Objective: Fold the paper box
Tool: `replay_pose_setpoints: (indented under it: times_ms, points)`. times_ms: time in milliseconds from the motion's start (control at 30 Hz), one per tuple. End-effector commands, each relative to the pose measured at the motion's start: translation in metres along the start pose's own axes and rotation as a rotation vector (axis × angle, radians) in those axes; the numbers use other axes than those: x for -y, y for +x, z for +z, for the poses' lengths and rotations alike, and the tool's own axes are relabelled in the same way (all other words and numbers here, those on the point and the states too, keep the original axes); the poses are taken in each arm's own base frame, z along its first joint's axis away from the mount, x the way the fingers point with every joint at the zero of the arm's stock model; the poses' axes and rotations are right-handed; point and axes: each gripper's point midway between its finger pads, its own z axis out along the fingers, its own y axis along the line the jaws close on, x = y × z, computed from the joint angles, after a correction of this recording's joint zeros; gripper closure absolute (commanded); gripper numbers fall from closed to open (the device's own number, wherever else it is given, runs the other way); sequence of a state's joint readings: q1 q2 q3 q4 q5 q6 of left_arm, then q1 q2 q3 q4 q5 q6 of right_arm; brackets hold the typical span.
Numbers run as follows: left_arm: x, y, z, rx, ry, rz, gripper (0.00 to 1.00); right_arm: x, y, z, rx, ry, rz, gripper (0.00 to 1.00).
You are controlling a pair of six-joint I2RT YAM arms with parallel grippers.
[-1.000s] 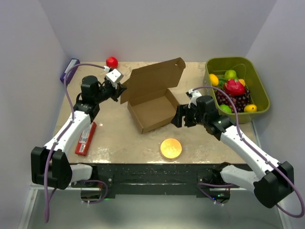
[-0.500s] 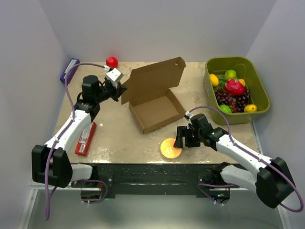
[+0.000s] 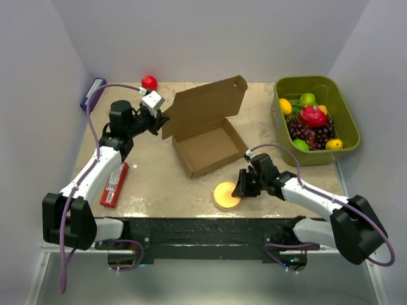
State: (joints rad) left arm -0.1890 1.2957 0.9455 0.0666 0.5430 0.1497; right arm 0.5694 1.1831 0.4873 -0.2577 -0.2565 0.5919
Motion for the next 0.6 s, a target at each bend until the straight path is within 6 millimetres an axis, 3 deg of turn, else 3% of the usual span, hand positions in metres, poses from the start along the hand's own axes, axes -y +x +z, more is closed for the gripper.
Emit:
replay_pose_setpoints:
  times_ms: [0, 67, 267, 433, 567]
  points:
    - [-0.002, -0.007, -0.002, -0.001, 0.0, 0.004, 1.0, 0.021, 0.015, 0.007, -0.034, 0.082, 0.034, 0.85]
    - [-0.001, -0.007, -0.001, -0.001, 0.001, 0.004, 1.0, 0.018, 0.012, 0.005, -0.025, 0.08, 0.042, 0.99]
    - [0.002, -0.006, -0.001, -0.001, 0.02, 0.008, 1.0, 0.0, -0.012, -0.012, 0.049, 0.04, -0.004, 1.0]
    - [0.004, -0.005, -0.001, -0.001, 0.033, 0.012, 1.0, -0.023, -0.042, -0.05, 0.154, 0.014, -0.092, 1.0]
    - [0.009, -0.006, -0.001, 0.006, 0.063, 0.016, 1.0, -0.052, -0.087, -0.095, 0.312, -0.003, -0.137, 1.0]
